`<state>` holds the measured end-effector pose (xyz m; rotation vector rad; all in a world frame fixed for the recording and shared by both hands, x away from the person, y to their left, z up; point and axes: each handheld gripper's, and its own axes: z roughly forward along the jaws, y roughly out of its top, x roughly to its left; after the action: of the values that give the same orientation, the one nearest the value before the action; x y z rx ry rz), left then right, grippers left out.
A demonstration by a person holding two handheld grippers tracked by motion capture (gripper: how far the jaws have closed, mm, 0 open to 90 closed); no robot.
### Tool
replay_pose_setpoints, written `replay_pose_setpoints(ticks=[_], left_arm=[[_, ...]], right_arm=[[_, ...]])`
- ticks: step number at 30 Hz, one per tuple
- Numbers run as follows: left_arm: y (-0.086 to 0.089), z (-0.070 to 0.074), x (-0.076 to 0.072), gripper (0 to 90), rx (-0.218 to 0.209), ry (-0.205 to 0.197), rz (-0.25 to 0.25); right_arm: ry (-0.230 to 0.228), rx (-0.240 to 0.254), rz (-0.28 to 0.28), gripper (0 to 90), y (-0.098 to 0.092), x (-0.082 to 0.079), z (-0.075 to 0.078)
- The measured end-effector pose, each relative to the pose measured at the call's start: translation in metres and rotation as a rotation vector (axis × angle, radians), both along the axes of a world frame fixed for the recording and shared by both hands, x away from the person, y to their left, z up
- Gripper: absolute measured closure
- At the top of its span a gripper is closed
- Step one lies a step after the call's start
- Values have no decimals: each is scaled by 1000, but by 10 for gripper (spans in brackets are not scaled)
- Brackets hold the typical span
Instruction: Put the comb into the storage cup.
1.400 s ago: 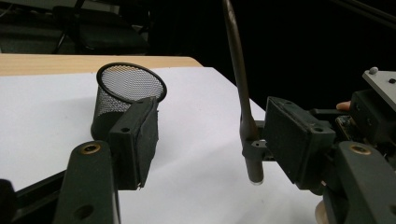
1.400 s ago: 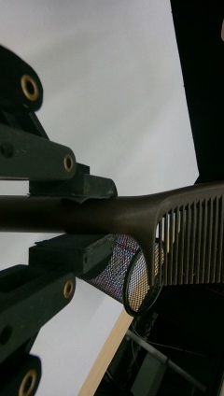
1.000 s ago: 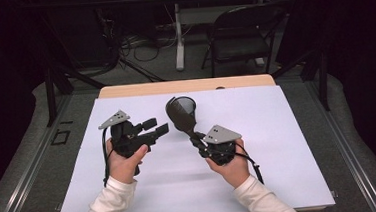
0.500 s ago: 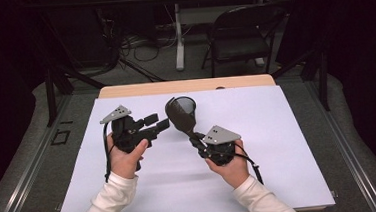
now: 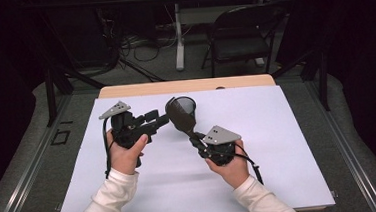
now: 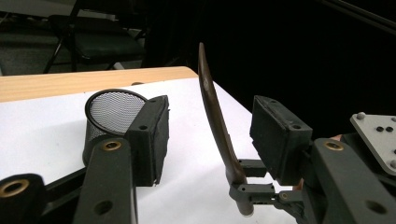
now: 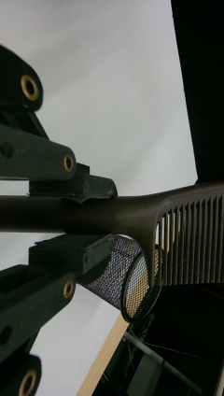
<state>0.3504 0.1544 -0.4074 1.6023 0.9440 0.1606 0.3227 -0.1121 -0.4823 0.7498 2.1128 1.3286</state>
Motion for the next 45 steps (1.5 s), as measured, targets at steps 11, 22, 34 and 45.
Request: replay_pose_setpoints(ticks=[11,22,34,45], left_arm=[[0,6,7,515,-25,24,7],[-4,9,14,569,-32,62,-2],[-12,6,18,611,-44,80,1],[-17,3,17,656,-56,75,7]], right_arm=[[3,-2,3,728,1,-1,0],[-3,2,3,728,1,-1,0],[-8,6,0,728,1,-2,0],[-6,12,-5,728,1,-2,0]])
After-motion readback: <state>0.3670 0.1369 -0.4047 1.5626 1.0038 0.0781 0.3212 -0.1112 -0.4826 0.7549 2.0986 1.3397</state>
